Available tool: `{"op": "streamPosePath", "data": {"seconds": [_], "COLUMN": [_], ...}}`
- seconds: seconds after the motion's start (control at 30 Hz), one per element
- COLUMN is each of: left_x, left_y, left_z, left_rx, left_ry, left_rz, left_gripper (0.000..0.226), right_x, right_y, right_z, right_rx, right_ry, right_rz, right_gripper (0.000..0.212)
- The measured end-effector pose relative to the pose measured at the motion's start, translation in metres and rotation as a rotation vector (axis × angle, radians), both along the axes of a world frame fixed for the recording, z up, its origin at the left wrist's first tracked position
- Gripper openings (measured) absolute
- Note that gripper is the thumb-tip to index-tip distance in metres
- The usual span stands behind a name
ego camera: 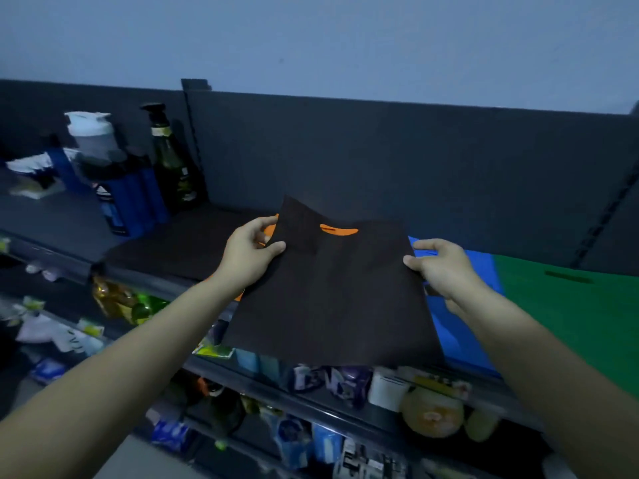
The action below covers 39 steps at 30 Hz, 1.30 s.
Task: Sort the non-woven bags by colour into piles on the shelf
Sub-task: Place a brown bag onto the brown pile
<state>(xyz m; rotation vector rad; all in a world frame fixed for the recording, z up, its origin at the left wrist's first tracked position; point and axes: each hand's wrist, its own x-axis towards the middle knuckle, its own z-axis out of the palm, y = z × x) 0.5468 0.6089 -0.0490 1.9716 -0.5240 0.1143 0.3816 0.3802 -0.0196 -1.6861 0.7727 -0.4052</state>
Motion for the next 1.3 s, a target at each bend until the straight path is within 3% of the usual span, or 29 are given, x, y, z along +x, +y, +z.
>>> {"op": "streamPosePath", "data": {"seconds": [0.23,0.33,0.53,0.73,0.87,0.97,1.07,1.2,1.3], "left_x": [0.082,0.120,0.195,0.248,0.270,0.276,0.276,0.279,0.277], "left_y": [0.068,0.082,0.101,0.110,0.119,0.121,0.119,0.113,0.106], "left_z": [0.002,0.003,0.014,0.001,-0.006,-0.009,-0.020,-0.032,-0.026], "left_rx": [0.006,0.023,0.338,0.500,0.751,0.915,1.085,1.282,1.320], "left_ry": [0.028,0.037,-0.004,-0.043,-0.205,-0.369,-0.353,-0.316,-0.403], "left_rz": [0.028,0.052,0.103,0.065,-0.025,-0.099,-0.242,-0.370,-0.361], "left_gripper": [0.045,0.047,0.063,0.064,0.069,0.072,0.080,0.083,0.086], "right_x": [0.074,0.114,0.185,0.239,0.267,0.283,0.292,0.293,0.285], "right_y": [0.071,0.088,0.105,0.119,0.129,0.136,0.149,0.157,0.158], "right_z": [0.002,0.002,-0.007,-0.016,-0.031,-0.043,-0.050,-0.055,-0.057], "right_rx": [0.087,0.090,0.126,0.064,-0.108,-0.354,-0.619,-0.753,-0.852], "right_ry": [-0.019,-0.015,0.031,0.138,0.223,0.302,0.420,0.509,0.484], "right_rz": [0.035,0.089,0.204,0.247,0.257,0.256,0.321,0.314,0.240], "right_gripper": [0.035,0.045,0.055,0.061,0.062,0.059,0.054,0.047,0.060]}}
